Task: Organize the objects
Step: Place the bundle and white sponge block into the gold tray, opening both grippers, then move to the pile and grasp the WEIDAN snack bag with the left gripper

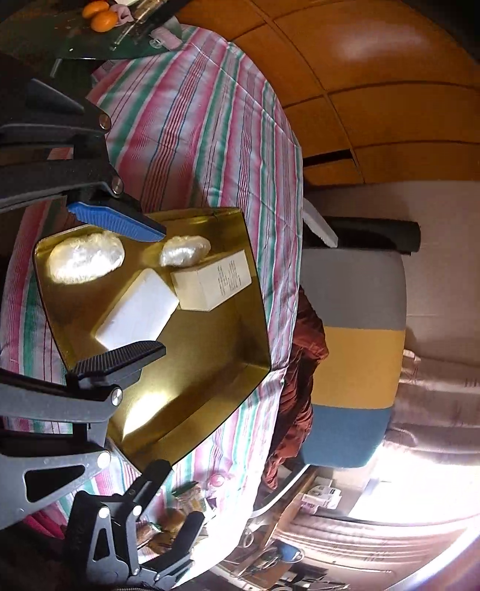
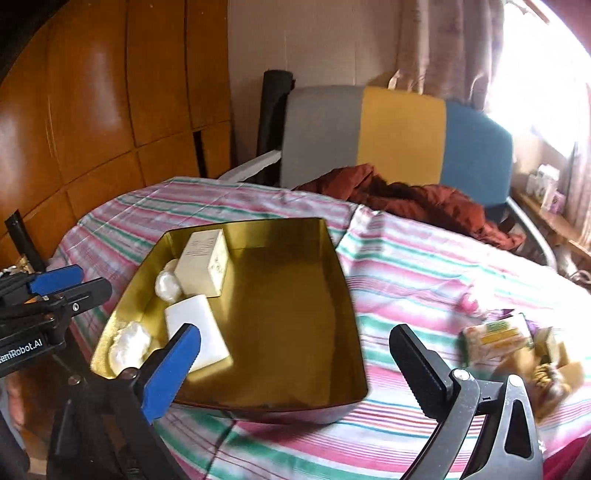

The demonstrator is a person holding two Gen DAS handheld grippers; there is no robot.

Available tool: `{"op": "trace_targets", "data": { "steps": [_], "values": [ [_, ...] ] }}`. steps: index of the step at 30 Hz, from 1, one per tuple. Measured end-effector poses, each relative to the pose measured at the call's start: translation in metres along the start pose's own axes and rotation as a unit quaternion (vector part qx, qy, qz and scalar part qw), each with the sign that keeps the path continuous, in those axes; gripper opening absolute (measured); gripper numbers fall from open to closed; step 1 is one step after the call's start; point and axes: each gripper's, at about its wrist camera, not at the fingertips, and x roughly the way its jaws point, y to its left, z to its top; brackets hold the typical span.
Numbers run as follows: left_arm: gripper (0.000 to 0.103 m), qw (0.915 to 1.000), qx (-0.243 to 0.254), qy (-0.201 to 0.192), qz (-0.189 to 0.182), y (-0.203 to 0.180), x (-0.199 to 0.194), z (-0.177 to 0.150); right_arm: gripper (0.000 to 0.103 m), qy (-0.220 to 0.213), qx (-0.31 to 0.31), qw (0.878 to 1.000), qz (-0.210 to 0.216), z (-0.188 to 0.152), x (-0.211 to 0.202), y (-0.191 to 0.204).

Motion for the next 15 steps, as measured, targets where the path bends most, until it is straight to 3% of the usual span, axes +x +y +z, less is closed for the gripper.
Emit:
{"op": "trace_targets", "data": {
  "steps": [6,15],
  "values": [
    [0.057,0.9996,0.025,0.008,-0.013,-0.018,0.002,-0.001,0.103,0.002,0.002,1.0,-0.022,-0.005,-0.005,-0.016],
    [0.057,0.996,0.069,0.015,-0.054,-0.052,0.006,0.0,0.103,0.021,0.054,0.997,-0.057,-0.019,-0.01,-0.069]
  ]
}}
